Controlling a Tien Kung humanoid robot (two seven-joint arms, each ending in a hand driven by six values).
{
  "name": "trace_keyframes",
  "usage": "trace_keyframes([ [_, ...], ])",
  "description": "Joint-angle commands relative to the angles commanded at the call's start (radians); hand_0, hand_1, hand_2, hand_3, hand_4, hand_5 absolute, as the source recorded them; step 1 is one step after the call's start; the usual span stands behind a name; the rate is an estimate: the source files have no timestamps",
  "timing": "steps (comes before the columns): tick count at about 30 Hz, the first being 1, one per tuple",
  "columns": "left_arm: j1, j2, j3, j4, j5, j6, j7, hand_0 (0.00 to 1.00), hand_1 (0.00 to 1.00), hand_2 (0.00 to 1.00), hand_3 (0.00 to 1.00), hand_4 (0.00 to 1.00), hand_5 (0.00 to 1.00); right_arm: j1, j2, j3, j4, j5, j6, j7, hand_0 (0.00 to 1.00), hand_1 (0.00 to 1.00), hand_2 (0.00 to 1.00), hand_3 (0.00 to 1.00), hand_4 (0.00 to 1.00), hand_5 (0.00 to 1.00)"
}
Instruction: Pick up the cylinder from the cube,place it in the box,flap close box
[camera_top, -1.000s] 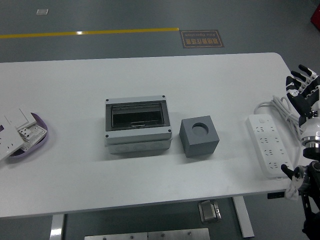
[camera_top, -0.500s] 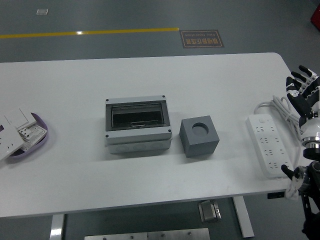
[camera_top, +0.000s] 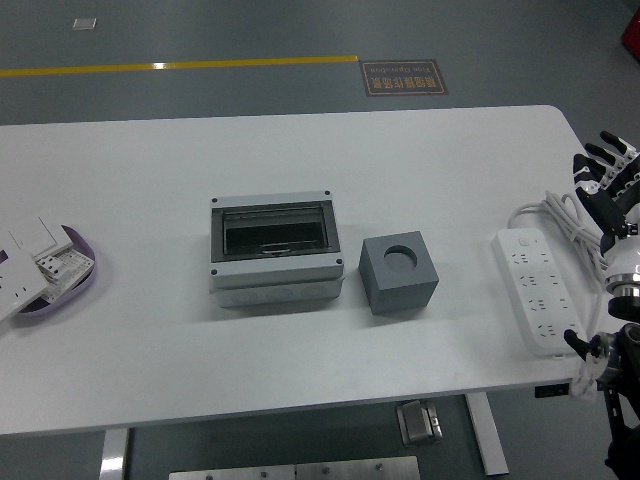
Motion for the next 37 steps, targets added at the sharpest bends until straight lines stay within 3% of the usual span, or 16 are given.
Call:
trace_keyframes([
  [37,-0.006,0.002,0.013,0.000,-0.004,0.008,-0.001,0.601,0.583,0.557,0.600,0.665,0.251,0.000,0.003,-0.038,-0.001,0.016,0.026,-0.008,0.756,0.666,0.686,0.718,0.720,0.205],
])
